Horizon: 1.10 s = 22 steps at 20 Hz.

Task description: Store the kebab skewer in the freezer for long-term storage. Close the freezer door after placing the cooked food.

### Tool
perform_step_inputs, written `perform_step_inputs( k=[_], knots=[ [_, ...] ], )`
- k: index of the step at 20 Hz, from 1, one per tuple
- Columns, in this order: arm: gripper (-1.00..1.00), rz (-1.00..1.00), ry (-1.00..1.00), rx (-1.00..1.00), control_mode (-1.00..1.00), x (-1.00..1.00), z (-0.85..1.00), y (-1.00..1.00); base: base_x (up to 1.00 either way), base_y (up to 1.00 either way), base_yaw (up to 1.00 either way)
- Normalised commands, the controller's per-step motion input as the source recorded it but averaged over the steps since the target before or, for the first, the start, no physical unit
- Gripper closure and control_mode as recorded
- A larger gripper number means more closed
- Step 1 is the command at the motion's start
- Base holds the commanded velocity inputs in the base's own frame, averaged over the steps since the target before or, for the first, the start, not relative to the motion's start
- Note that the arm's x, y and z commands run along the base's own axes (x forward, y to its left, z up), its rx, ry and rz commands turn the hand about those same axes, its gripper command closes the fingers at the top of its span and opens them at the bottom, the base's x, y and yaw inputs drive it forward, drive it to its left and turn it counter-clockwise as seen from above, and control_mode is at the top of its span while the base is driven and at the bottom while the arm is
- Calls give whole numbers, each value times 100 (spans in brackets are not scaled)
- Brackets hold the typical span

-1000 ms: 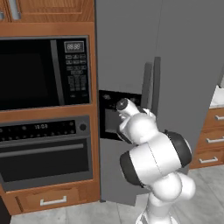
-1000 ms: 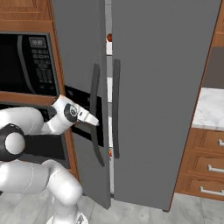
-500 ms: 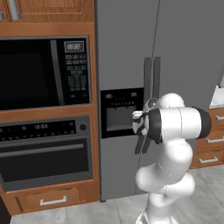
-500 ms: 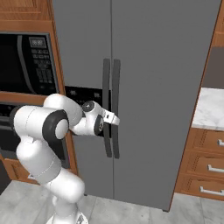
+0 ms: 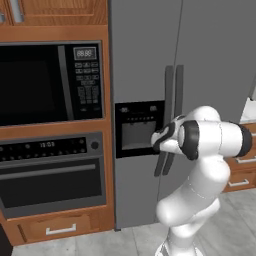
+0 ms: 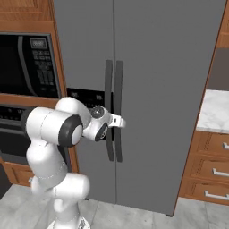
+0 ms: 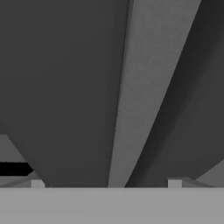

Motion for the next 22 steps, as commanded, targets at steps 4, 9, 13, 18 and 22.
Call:
perform_step_inputs(
  k=[4,9,13,18,22],
  knots=[
    [-100,8,14,0,-100,17,54,0,0,0,0],
    [-100,3,2,0,-100,19,10,0,0,0,0],
    [-100,0,0,0,-100,62,0,0,0,0,0],
    [-100,-6,0,-1,-100,91,0,0,0,0,0],
    [-100,-4,0,0,-100,99,7,0,0,0,0]
  ],
)
